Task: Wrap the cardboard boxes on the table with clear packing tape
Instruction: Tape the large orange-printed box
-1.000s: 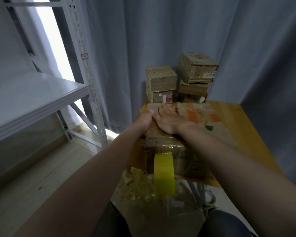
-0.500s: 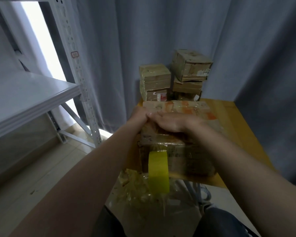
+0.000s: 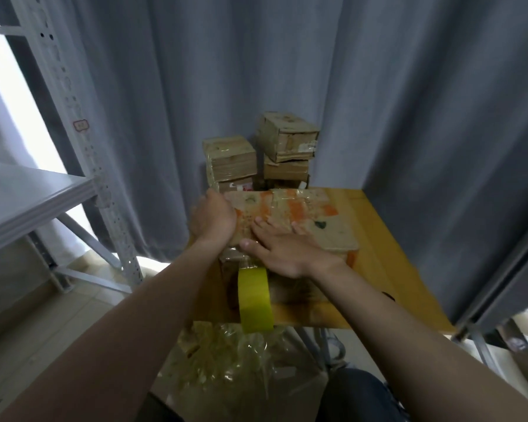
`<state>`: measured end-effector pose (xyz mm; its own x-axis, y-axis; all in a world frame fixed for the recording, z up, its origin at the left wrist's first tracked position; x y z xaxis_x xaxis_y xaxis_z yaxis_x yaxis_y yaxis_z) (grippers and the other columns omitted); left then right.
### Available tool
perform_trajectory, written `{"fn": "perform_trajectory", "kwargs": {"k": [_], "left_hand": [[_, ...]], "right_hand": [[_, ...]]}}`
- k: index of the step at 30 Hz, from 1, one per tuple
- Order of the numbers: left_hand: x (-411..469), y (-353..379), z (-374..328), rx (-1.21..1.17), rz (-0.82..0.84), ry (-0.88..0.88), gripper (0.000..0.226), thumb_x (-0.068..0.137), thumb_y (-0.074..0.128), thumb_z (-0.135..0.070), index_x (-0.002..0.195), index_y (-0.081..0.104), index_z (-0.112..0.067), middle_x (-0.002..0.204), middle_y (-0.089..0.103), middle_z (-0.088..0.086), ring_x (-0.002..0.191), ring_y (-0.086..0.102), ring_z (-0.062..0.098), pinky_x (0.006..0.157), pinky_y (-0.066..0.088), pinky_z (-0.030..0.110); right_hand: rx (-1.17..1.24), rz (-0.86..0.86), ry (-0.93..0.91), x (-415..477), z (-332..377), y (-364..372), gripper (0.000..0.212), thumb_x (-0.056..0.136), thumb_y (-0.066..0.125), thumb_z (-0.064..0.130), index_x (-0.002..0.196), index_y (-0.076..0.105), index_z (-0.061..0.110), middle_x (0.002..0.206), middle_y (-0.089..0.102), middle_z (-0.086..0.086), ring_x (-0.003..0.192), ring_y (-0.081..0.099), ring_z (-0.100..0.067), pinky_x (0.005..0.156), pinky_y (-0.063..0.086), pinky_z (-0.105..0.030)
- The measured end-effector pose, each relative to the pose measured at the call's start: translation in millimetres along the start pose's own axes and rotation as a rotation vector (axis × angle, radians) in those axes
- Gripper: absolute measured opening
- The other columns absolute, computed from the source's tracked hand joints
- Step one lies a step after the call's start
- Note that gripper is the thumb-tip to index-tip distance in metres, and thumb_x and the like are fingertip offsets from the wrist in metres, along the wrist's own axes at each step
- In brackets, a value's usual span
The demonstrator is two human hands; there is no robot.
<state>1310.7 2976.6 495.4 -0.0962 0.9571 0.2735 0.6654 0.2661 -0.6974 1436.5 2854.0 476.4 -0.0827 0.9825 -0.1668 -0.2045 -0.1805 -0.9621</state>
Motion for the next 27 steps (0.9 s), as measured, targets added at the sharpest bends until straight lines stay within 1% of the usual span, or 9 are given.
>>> {"fn": "perform_trajectory", "kwargs": {"k": [3, 8, 9, 12, 15, 18, 22, 25, 27], "left_hand": [[-17, -18, 2, 0.025, 0.004, 0.075, 0.024, 0.100, 0.044, -0.036, 0.104, 0.063, -0.022, 0.104, 0.069, 0.004, 0.099, 0.065, 0.033, 0.089, 0.054, 0.047], [-63, -42, 5, 0.227, 0.293, 0.080, 0.044, 0.103, 0.041, -0.048, 0.100, 0.067, -0.013, 0.105, 0.074, 0.012, 0.100, 0.068, 0.036, 0.089, 0.052, 0.038], [-71, -44, 7, 0.213, 0.365, 0.061, 0.048, 0.103, 0.038, -0.051, 0.100, 0.067, -0.013, 0.093, 0.077, 0.009, 0.089, 0.072, 0.032, 0.086, 0.055, 0.037], [-109, -39, 23, 0.023, 0.648, -0.151, 0.065, 0.106, 0.034, -0.060, 0.099, 0.068, -0.005, 0.058, 0.071, 0.003, 0.048, 0.068, 0.020, 0.053, 0.051, 0.026], [-143, -21, 29, -0.142, 0.764, -0.157, 0.059, 0.102, 0.039, -0.068, 0.107, 0.065, -0.015, 0.089, 0.073, 0.007, 0.073, 0.069, 0.023, 0.069, 0.054, 0.032], [-158, -5, 38, -0.397, 0.642, -0.158, 0.051, 0.094, 0.054, -0.071, 0.116, 0.065, -0.027, 0.122, 0.069, 0.003, 0.111, 0.067, 0.029, 0.101, 0.054, 0.050], [-165, 11, 54, -0.414, 0.610, -0.232, 0.089, 0.069, 0.051, -0.094, 0.118, 0.065, -0.021, 0.118, 0.071, 0.010, 0.106, 0.069, 0.033, 0.097, 0.054, 0.056], [-172, 8, 50, -0.248, 0.635, -0.170, 0.063, 0.098, 0.043, -0.070, 0.126, 0.059, -0.015, 0.120, 0.067, 0.015, 0.106, 0.066, 0.035, 0.095, 0.054, 0.048], [-174, 13, 53, -0.176, 0.663, -0.163, 0.061, 0.102, 0.039, -0.066, 0.135, 0.055, -0.017, 0.125, 0.065, 0.015, 0.110, 0.064, 0.036, 0.101, 0.051, 0.049]], "right_hand": [[-0.050, -0.021, -0.019, 1, -3, 2, 0.082, 0.099, 0.014, 0.076, 0.166, 0.003, 0.029, 0.173, -0.004, 0.012, 0.159, -0.004, -0.010, 0.127, -0.003, -0.053], [-0.074, -0.084, -0.051, -2, 1, -1, 0.084, 0.099, 0.017, 0.075, 0.166, 0.007, 0.027, 0.174, 0.001, 0.008, 0.160, 0.002, -0.015, 0.127, 0.004, -0.053], [-0.085, -0.091, -0.056, -3, 1, -1, 0.085, 0.098, 0.018, 0.077, 0.166, 0.007, 0.027, 0.174, 0.001, 0.007, 0.160, 0.003, -0.016, 0.128, 0.005, -0.053], [-0.109, -0.087, -0.071, -3, 0, 1, 0.089, 0.096, 0.022, 0.078, 0.166, 0.005, 0.026, 0.174, 0.001, 0.006, 0.160, 0.003, -0.018, 0.128, 0.005, -0.052], [-0.134, -0.094, -0.079, -1, -1, 1, 0.082, 0.101, 0.027, 0.070, 0.166, 0.004, 0.026, 0.174, 0.001, 0.004, 0.160, 0.003, -0.019, 0.128, 0.006, -0.051], [-0.128, -0.099, -0.072, 1, -1, 1, 0.081, 0.101, 0.028, 0.071, 0.166, 0.006, 0.027, 0.174, 0.002, 0.005, 0.160, 0.004, -0.019, 0.127, 0.008, -0.051], [-0.091, -0.113, -0.068, -1, 0, 0, 0.089, 0.096, 0.027, 0.079, 0.166, 0.009, 0.027, 0.174, 0.005, 0.006, 0.160, 0.006, -0.020, 0.127, 0.008, -0.052], [-0.092, -0.136, -0.064, -2, 0, 0, 0.091, 0.094, 0.028, 0.080, 0.166, 0.011, 0.027, 0.174, 0.007, 0.006, 0.160, 0.007, -0.020, 0.126, 0.010, -0.052], [-0.091, -0.144, -0.064, -2, 0, 0, 0.091, 0.094, 0.028, 0.081, 0.166, 0.013, 0.027, 0.174, 0.009, 0.005, 0.160, 0.008, -0.020, 0.126, 0.011, -0.053]]}}
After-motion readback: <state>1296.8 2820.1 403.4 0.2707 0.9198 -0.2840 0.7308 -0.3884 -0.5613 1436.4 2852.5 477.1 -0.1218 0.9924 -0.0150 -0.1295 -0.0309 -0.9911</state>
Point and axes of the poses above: each hand's wrist, its own x-axis towards the middle knuckle, its own y-axis out of the palm, z = x × y, the point moved 8 cm from there along x, towards the middle knuckle
